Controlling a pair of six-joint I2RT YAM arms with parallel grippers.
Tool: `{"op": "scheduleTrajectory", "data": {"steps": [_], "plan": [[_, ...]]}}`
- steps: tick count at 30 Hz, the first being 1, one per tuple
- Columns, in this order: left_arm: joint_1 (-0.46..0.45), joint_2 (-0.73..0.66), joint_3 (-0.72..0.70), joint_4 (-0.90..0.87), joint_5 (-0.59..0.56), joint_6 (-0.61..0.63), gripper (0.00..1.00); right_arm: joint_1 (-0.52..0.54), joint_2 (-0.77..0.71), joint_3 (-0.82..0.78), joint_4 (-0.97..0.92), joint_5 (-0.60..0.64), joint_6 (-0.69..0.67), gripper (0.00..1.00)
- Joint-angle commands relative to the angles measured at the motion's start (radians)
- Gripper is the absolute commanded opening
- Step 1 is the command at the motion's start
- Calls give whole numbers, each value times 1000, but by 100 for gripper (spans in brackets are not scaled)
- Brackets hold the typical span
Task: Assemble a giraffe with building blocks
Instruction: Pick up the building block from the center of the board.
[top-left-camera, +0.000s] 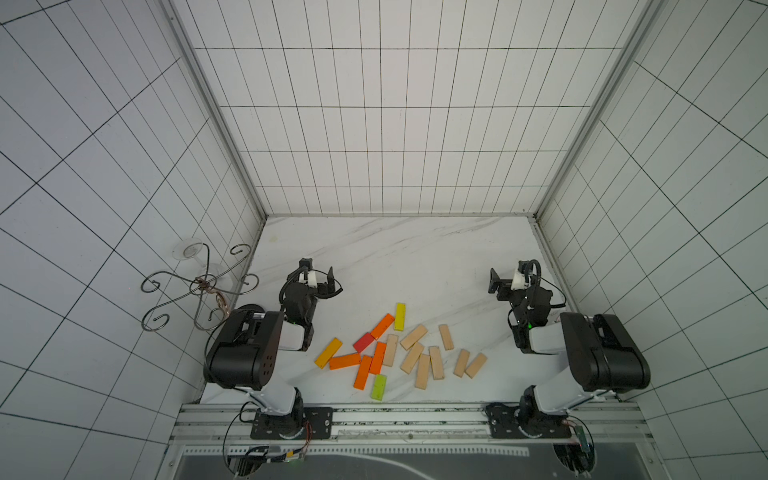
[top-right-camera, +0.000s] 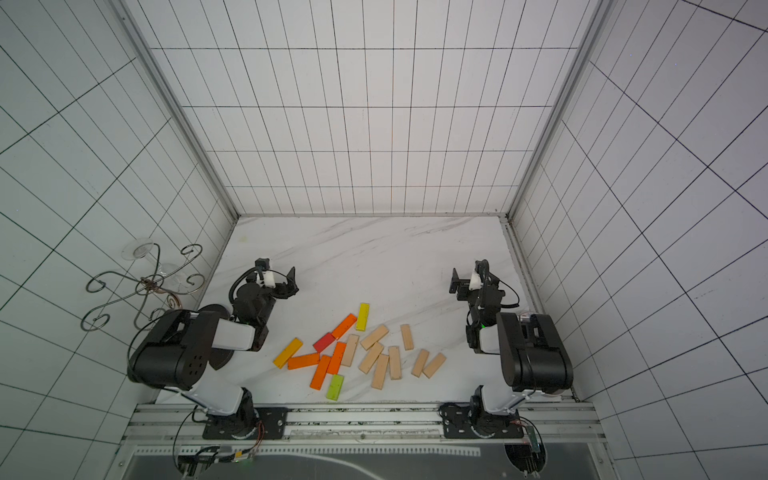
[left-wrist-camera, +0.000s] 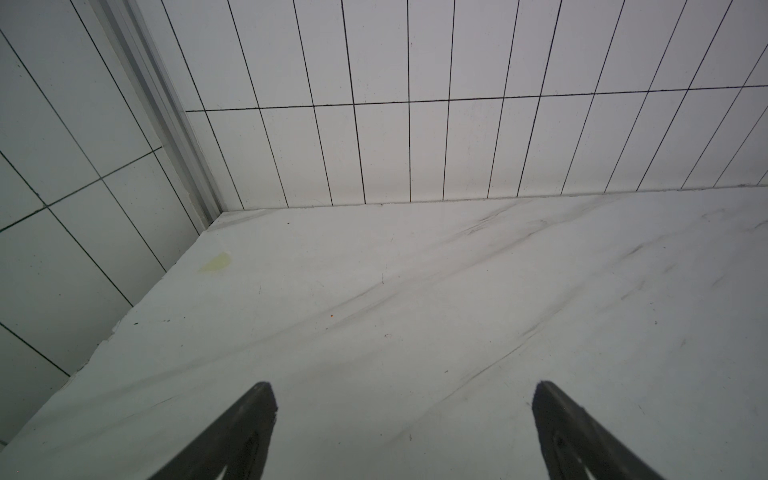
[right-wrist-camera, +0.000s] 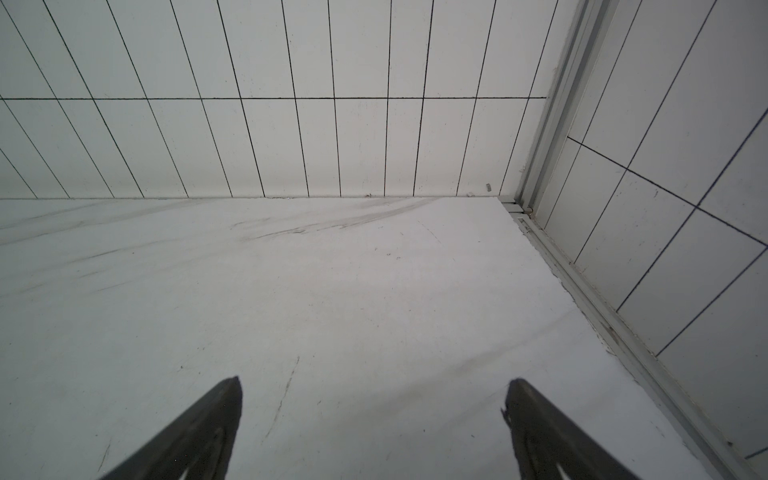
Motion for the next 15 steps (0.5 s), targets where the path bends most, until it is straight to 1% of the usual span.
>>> {"op": "scheduleTrajectory", "data": {"steps": [1, 10, 11, 13, 14, 15], "plan": [[2, -14, -5, 5, -8, -4, 97, -6, -26, -36, 13, 11, 4, 100], [2, -11, -6, 9, -12, -6, 97, -9, -23, -31, 8, 3, 8, 100], [2, -13, -7, 12, -13, -6, 96, -9, -24, -33, 9, 2, 7, 100], [0, -33, -13, 16, -18, -6, 88, -9, -29, -35, 13, 6, 7, 100], [-9, -80, -6, -33, -42, -1, 87, -9, -39, -27, -11, 11, 7, 99], [-30, -139, 17, -138, -111, 2, 86, -7, -65, -10, -67, 20, 7, 100]]}}
